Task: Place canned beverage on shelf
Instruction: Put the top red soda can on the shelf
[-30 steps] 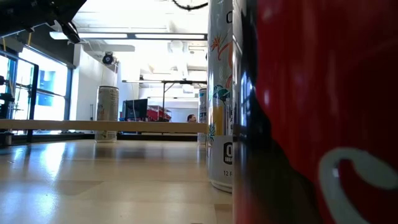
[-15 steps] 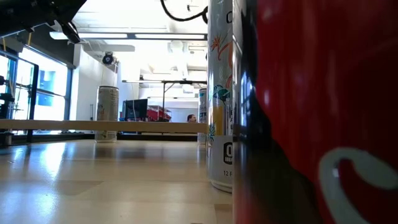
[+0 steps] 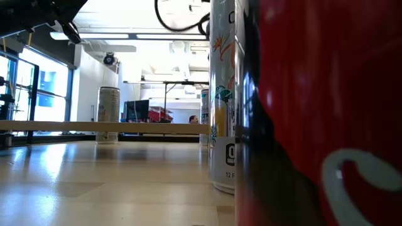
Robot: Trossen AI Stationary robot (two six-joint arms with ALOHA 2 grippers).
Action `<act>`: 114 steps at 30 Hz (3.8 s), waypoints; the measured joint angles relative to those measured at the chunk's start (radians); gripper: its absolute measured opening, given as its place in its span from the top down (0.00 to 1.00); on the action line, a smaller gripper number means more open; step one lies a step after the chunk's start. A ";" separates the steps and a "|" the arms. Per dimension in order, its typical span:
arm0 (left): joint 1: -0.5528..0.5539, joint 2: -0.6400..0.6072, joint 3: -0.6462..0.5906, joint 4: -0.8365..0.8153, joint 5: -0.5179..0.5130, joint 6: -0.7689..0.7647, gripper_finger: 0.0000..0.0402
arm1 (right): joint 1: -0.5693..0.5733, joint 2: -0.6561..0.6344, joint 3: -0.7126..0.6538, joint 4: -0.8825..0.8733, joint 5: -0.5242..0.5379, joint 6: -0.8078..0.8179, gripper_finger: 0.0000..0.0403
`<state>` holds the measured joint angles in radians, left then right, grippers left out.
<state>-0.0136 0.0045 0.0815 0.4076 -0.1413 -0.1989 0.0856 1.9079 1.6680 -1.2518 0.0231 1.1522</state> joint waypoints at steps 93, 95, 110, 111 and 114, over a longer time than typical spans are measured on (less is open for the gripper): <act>0.000 0.000 0.000 0.000 0.000 0.000 0.98 | 0.213 -0.137 -0.097 -0.051 0.398 0.340 0.01; 0.000 0.000 0.000 0.000 0.000 0.000 0.98 | 0.256 -0.137 -0.097 -0.052 0.489 0.377 0.01; 0.000 0.000 0.000 0.000 0.000 0.000 0.98 | 0.402 -0.055 -0.097 -0.081 0.676 0.636 0.01; 0.000 0.000 0.000 0.000 0.000 0.000 0.98 | 0.411 -0.042 -0.097 -0.082 0.686 0.663 0.01; 0.000 0.000 0.000 0.000 0.000 0.000 0.98 | 0.433 -0.007 -0.097 -0.082 0.718 0.749 0.01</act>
<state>-0.0137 0.0048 0.0815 0.4080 -0.1413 -0.1989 0.5191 1.9013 1.5711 -1.3336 0.7412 1.9010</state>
